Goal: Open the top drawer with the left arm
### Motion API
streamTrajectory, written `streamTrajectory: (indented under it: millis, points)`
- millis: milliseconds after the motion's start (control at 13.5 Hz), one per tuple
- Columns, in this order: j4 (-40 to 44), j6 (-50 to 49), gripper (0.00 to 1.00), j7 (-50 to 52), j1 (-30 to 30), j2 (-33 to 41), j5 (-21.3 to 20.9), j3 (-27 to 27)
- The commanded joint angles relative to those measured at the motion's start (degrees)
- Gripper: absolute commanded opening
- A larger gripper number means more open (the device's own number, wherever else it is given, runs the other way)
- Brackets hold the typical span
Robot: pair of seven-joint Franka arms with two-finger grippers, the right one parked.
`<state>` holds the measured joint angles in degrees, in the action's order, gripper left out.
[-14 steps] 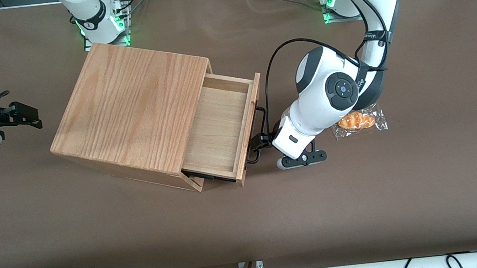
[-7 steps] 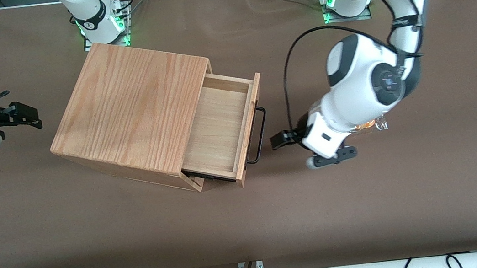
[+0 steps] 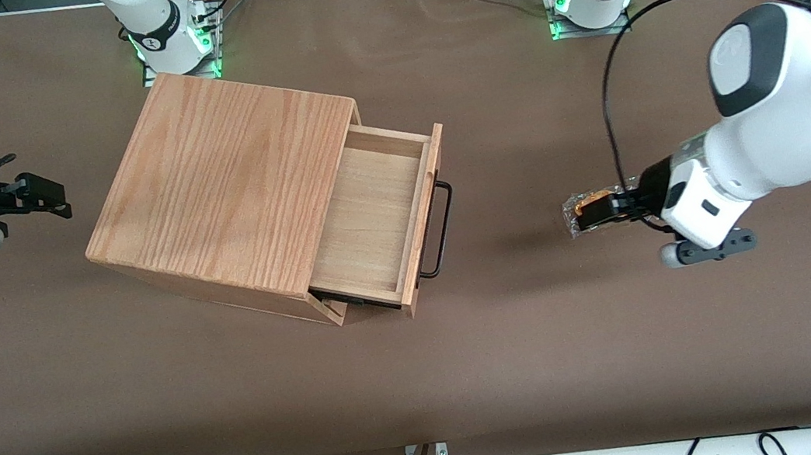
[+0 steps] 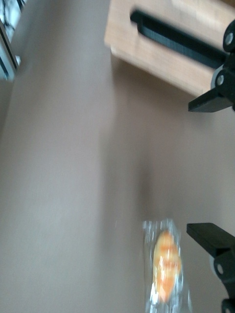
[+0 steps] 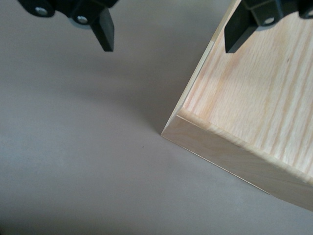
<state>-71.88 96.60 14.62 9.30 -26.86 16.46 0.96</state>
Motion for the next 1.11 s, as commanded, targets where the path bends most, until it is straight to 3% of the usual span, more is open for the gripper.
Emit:
streamTrajectory:
  millis: [0,295,591,1034]
  points:
    - [-0.6,-1.9,1.00,-8.0,-3.8,0.5,-5.4,0.4]
    - [-5.5,-3.5,1.00,-23.3,-10.3,6.6,-8.6,-0.1]
    - [-16.8,-3.3,1.00,-28.2,-9.1,20.0,-16.5,-3.1]
    - [-20.8,-6.5,1.00,-27.4,-7.0,29.3,-15.5,-2.9]
